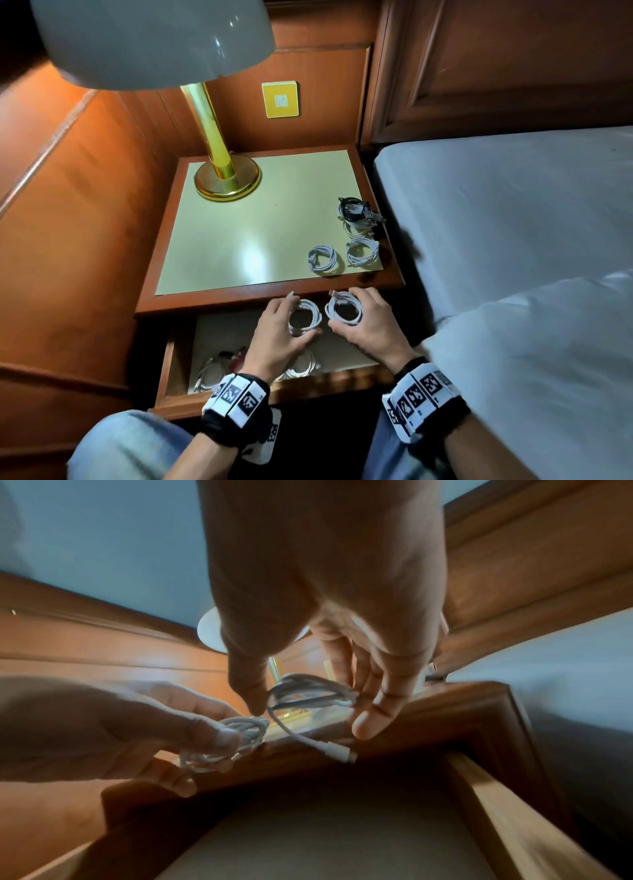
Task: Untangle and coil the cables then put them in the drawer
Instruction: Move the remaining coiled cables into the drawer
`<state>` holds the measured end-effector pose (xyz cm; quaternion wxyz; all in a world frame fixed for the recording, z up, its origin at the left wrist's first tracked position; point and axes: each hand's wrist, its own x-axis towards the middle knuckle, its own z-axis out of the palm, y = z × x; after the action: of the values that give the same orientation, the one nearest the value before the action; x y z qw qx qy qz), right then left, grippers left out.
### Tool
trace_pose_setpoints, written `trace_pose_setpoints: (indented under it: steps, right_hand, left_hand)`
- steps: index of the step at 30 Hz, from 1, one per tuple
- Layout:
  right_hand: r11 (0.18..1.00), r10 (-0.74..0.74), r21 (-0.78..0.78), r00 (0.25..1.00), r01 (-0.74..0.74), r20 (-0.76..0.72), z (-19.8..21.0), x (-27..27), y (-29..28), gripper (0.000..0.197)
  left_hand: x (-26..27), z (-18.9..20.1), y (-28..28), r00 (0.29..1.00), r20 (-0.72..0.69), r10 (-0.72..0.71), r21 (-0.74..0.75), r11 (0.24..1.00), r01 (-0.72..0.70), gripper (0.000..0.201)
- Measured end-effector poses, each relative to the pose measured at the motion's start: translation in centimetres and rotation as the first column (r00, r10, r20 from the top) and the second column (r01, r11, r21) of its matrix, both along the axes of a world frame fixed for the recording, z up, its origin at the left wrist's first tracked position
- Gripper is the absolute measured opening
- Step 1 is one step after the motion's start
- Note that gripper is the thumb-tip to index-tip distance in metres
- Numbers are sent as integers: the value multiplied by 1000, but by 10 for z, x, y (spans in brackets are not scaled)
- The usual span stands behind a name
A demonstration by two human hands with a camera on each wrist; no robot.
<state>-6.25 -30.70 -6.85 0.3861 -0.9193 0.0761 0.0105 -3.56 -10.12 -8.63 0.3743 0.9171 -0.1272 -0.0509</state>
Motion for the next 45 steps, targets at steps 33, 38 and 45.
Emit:
trace_pose_setpoints:
  steps: [33,38,45]
  right_hand:
    - [958,-67,-262,805,-113,-589,-86,8,12,53]
    - [959,-59,-260,817,-114,-574,-85,7,10,54]
    - [957,-27,-246,801,-151,-599,-80,7,8,39]
  left_hand:
    - [12,-101,-39,885,-407,-224,138,943,302,82]
    - [12,-103,-36,892,-378,-247,134,939,317,96]
    - [10,-105,-32,927,-311,-212,128,956,262,88]
